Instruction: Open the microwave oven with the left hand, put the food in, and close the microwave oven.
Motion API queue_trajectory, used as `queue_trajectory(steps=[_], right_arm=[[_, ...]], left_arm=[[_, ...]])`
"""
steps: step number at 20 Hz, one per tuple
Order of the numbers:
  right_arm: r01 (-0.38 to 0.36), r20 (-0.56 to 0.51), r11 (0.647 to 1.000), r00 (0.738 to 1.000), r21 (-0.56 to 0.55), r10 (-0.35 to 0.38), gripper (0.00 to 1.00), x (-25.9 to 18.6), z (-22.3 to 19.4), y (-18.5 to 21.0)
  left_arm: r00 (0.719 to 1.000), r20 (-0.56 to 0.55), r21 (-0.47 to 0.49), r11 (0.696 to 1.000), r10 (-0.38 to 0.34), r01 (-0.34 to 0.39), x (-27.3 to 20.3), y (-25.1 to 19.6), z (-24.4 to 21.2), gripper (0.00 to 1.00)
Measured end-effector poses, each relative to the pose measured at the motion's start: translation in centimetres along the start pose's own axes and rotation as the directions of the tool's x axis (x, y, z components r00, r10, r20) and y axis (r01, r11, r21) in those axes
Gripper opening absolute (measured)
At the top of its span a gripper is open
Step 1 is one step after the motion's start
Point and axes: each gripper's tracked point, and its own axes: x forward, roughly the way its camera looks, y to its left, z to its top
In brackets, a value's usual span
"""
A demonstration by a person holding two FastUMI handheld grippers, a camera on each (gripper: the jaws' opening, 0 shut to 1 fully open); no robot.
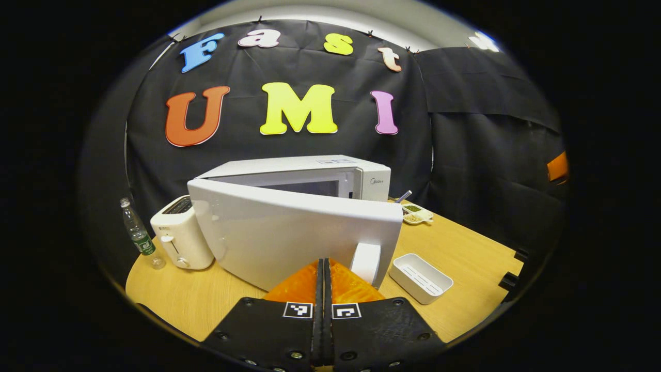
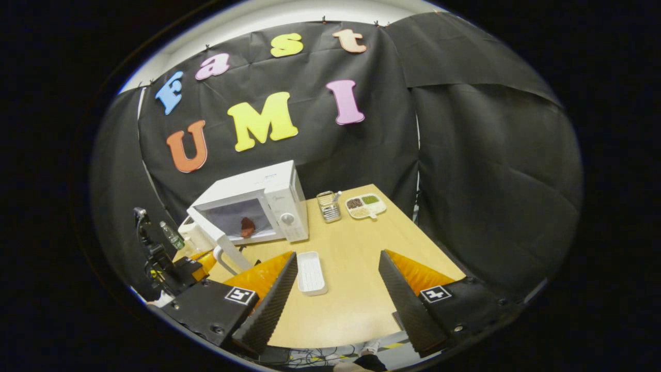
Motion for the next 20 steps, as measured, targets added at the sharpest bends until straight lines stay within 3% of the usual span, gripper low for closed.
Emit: queue_trajectory(steps=[20], right_arm=[[0.003, -0.045, 1.0, 0.999, -0.008, -0.003, 0.92, 9.0, 4.3, -5.1]], left_arm=[[0.999, -0.009, -0.004, 0.999, 0.04, -0.04, 15.0, -1.9, 3.1, 0.0]])
